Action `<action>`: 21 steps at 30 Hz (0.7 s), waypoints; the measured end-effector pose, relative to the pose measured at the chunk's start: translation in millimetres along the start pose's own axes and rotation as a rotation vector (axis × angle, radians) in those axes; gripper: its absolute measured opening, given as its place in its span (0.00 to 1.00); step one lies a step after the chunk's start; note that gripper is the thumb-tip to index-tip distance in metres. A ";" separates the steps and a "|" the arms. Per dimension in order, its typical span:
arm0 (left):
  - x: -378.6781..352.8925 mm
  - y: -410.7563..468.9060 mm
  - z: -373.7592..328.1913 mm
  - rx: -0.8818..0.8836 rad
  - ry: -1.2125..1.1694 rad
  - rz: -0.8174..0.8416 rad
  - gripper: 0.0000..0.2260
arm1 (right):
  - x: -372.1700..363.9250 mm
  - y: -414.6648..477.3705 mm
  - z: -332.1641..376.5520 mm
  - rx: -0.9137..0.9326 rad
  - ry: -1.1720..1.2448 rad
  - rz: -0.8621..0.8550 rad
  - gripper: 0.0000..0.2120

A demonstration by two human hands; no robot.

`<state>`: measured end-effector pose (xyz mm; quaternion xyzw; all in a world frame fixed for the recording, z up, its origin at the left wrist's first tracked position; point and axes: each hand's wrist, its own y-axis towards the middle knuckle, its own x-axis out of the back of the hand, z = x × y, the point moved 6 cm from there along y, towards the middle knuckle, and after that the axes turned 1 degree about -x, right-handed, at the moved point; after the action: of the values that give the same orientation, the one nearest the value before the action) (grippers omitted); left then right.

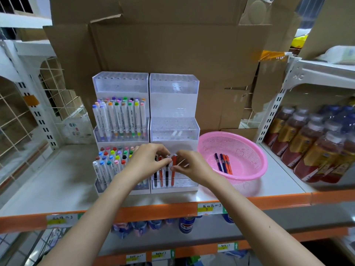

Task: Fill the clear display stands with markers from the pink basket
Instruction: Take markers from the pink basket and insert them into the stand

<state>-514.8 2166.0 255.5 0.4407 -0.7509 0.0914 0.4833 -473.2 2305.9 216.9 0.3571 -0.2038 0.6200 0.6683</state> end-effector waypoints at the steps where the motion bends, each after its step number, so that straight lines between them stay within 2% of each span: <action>1: 1.6 0.8 -3.2 -0.010 0.001 -0.016 0.07 | 3.8 0.6 -0.1 0.005 0.019 -0.002 0.12; 5: 6.9 11.1 -26.9 -0.084 0.026 -0.075 0.09 | 29.5 -0.6 0.3 0.056 0.023 -0.068 0.13; 8: 2.8 21.9 -52.1 -0.188 0.057 -0.117 0.07 | 53.7 -5.2 -5.0 0.094 0.036 -0.145 0.08; 11: -16.6 35.0 -81.8 -0.278 0.190 -0.128 0.07 | 78.9 -13.6 -22.9 0.078 -0.013 -0.207 0.05; 14: -50.6 50.0 -107.1 -0.333 0.172 -0.077 0.07 | 98.7 -24.3 -54.4 0.010 -0.093 -0.213 0.05; 17: -94.6 69.1 -114.1 -0.285 0.123 0.010 0.08 | 110.2 -31.6 -89.8 -0.090 -0.157 -0.188 0.06; 21: -146.7 95.6 -101.8 -0.115 0.195 0.161 0.10 | 116.7 -30.2 -129.9 -0.243 -0.205 -0.088 0.10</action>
<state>-499.7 2364.4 217.3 0.3395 -0.7372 0.1290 0.5698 -448.6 2481.1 207.6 0.3438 -0.3286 0.5213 0.7085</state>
